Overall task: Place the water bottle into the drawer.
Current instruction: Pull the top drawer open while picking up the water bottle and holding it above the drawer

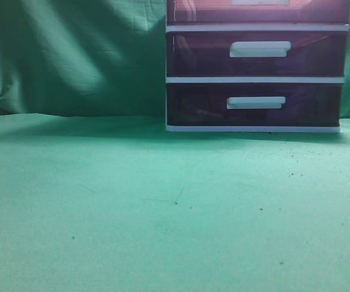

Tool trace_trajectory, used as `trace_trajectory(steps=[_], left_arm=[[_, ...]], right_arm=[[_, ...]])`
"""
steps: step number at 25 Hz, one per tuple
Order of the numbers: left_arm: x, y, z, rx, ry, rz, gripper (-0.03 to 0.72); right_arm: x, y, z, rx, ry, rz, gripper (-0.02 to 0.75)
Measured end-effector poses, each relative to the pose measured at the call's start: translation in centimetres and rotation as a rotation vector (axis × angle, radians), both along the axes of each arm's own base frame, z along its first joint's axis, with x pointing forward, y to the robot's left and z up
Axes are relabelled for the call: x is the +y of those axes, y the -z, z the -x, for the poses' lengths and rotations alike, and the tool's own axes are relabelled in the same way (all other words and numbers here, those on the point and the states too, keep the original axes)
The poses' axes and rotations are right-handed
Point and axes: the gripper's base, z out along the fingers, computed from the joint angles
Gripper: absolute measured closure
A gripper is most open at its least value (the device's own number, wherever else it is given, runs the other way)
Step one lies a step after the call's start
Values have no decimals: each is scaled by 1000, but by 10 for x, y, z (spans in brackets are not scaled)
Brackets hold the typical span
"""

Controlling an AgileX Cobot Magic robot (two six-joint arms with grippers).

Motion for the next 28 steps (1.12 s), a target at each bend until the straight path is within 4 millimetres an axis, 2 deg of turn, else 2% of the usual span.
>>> trace_trajectory(steps=[22,25,28], left_arm=[[0,0,0,-2,0,2,688],[-2,-5,-1,-60,-6,116,688],[0,-18,-3,-201,-34,231,688]], right_arm=[[0,0,0,0,0,0,738],[0,0,0,0,0,0,738],[0,0,0,0,0,0,738]])
